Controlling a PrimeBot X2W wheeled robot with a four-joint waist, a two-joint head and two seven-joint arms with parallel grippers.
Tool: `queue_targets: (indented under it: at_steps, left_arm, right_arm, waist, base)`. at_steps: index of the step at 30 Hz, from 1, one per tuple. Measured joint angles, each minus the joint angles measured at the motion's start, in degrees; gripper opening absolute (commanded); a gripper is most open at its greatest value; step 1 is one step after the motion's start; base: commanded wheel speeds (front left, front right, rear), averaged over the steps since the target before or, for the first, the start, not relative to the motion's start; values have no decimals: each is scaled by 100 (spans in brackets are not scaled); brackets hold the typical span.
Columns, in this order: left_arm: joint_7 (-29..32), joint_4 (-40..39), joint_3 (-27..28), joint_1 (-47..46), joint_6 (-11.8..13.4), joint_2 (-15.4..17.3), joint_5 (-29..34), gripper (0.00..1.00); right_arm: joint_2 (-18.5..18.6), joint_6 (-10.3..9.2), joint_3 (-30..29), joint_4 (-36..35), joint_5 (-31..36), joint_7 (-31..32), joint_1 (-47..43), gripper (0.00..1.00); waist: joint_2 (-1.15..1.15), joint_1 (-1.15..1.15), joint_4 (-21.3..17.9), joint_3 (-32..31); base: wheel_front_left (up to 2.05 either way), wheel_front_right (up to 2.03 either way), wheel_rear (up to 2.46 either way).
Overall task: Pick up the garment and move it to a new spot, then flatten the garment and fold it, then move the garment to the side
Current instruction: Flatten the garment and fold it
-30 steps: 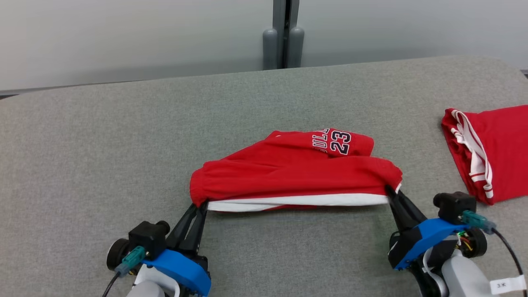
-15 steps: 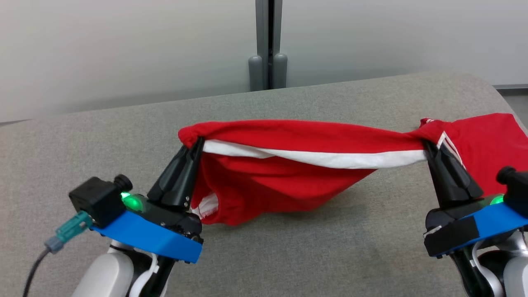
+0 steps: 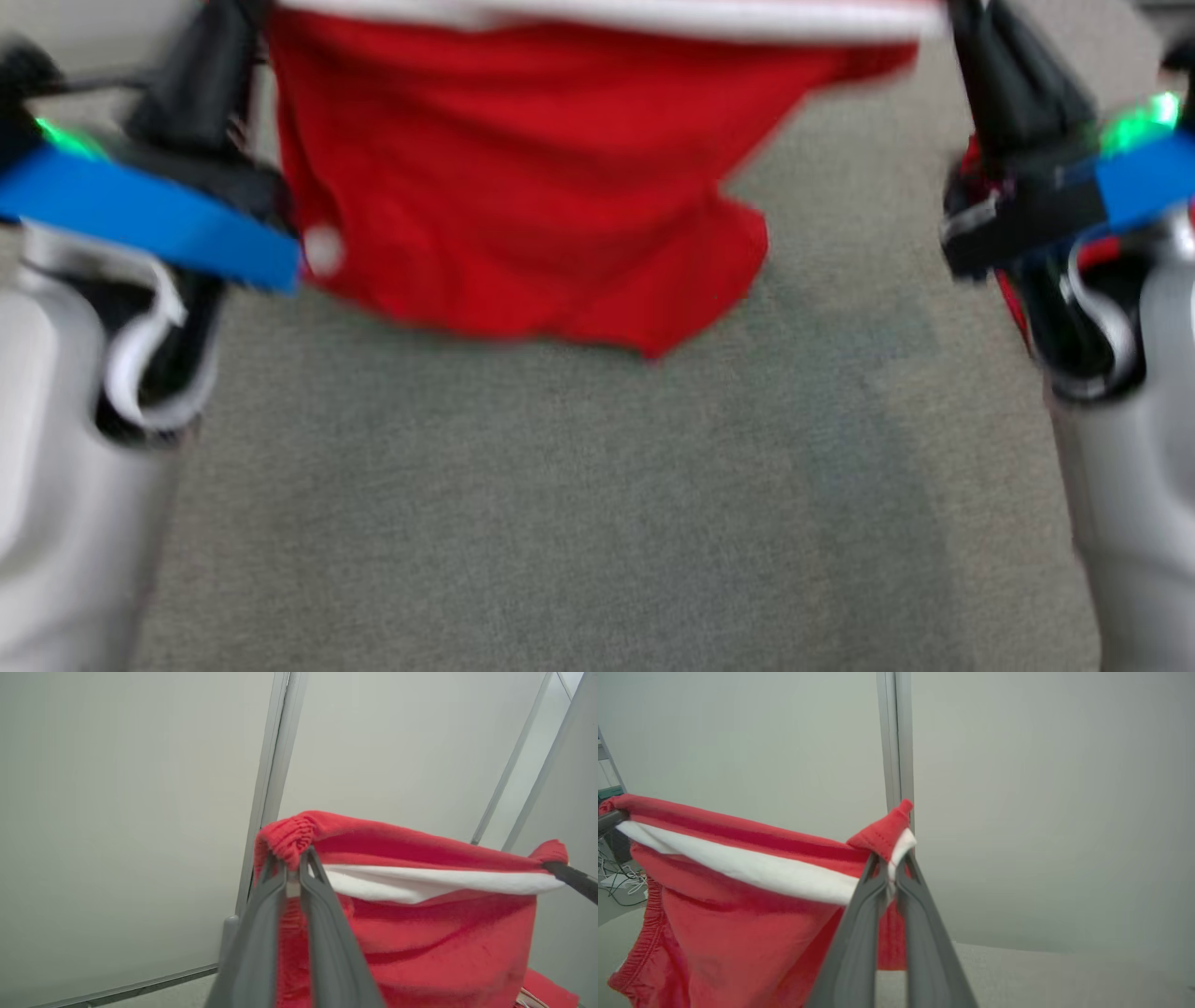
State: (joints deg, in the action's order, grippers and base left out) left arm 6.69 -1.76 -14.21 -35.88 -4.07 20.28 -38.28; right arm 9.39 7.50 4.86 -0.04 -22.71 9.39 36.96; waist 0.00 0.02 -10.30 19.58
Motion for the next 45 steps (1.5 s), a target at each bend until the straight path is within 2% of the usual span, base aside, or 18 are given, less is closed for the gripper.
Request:
queue_targets:
  at_steps: [7,9,12,15,18,24,28,32,36,40,45]
  left_arm:
    - [-426,865,103,-1875,7,164,665,0]
    - [-664,1028,155,-2273,3,149,758,0]
    - [-929,1289,155,-2557,-47,102,808,0]
    - [-1113,1524,47,-2535,-112,42,799,0]
    - [-1255,1773,-127,-2180,-191,-16,754,0]
    - [-1546,2338,-557,-915,-260,-137,681,0]
    - [-1594,2527,-879,155,-303,-243,442,0]
    - [-1369,2366,-1141,1187,-314,-226,156,0]
    - [-957,1891,-1267,2041,-268,-14,-33,0]
    - [-385,1060,-1385,2967,52,266,-201,0]
    - [240,-242,-1326,3993,573,624,-526,0]
  right_arm:
    - [202,2,369,1455,189,-1540,2449,0]
    - [226,5,428,1728,310,-1953,2920,0]
    - [230,7,508,2121,321,-2181,3271,0]
    - [225,7,524,2421,305,-2256,3184,0]
    - [236,7,653,2807,175,-2129,2727,0]
    - [223,7,1015,3474,-230,-1631,1386,0]
    - [279,7,1094,3598,-461,-1232,483,0]
    - [450,8,943,3301,-464,-723,-380,0]
    - [493,16,554,2535,-442,-32,-1406,0]
    - [431,40,-54,1422,-227,858,-2536,0]
    - [24,41,-779,-259,136,2002,-3837,0]
  waist:
    - [0,0,-17,724]
    - [0,0,16,815]
    - [0,0,41,832]
    - [0,-1,45,766]
    - [0,-1,62,703]
    - [0,-2,120,509]
    - [0,-2,200,249]
    - [0,-3,286,-90]
    - [0,-4,361,-444]
    - [0,-4,395,-717]
    - [0,-4,454,-874]
  base:
    - [0,0,0]
    - [0,0,0]
    - [0,0,0]
    - [0,0,0]
    - [0,0,0]
    - [0,0,0]
    - [0,0,0]
    - [0,0,0]
    - [0,0,0]
    - [0,0,0]
    - [0,0,0]
